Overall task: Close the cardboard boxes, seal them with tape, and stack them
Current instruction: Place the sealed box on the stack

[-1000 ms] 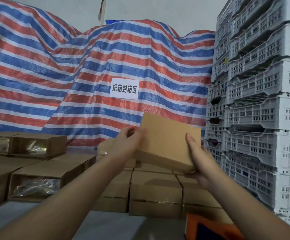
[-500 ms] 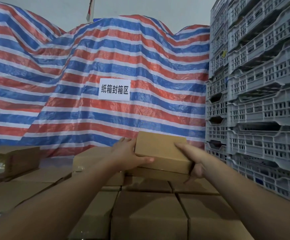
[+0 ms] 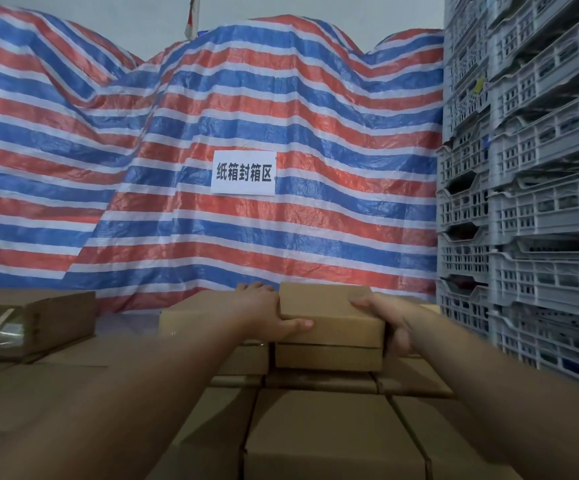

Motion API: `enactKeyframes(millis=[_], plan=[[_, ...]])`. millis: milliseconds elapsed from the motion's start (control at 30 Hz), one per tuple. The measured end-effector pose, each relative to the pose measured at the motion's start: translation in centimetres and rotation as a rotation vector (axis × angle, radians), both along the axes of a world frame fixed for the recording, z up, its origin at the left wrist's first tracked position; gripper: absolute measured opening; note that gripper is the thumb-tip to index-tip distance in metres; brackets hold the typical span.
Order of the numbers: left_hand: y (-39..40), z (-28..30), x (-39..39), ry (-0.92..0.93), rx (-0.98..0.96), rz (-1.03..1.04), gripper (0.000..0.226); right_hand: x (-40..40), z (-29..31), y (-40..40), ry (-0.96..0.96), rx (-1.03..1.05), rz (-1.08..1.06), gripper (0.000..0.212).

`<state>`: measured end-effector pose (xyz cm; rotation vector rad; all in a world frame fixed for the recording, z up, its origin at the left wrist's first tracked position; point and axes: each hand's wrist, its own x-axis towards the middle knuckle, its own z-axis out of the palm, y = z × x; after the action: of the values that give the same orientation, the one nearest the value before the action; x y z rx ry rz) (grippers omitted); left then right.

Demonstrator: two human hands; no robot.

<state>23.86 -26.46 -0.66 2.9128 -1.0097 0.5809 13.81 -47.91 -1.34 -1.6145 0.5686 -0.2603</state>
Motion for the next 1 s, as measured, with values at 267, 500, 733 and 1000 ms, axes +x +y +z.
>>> enactKeyframes(millis=[267, 500, 733, 1000], plan=[[0.6, -0.4, -0.2, 0.025, -0.031, 0.041, 0.098, 0.7, -0.3, 0.6, 0.066, -0.059, 0.009, 0.05], [0.2, -1.9, -0.6, 0.061, -0.158, -0.015, 0.077, 0.0, -1.0, 1.9, 0.024, -0.122, -0.024, 0.031], [3.3, -2.6, -3.0, -0.148, -0.319, -0.151, 0.045, -2.0, 0.0, 3.6, -0.204, -0.446, -0.16, 0.025], [10.3, -1.0, -9.1, -0.19, -0.295, -0.022, 0.036, -6.6, 2.1, 9.7, -0.432, -0.775, -0.363, 0.037]])
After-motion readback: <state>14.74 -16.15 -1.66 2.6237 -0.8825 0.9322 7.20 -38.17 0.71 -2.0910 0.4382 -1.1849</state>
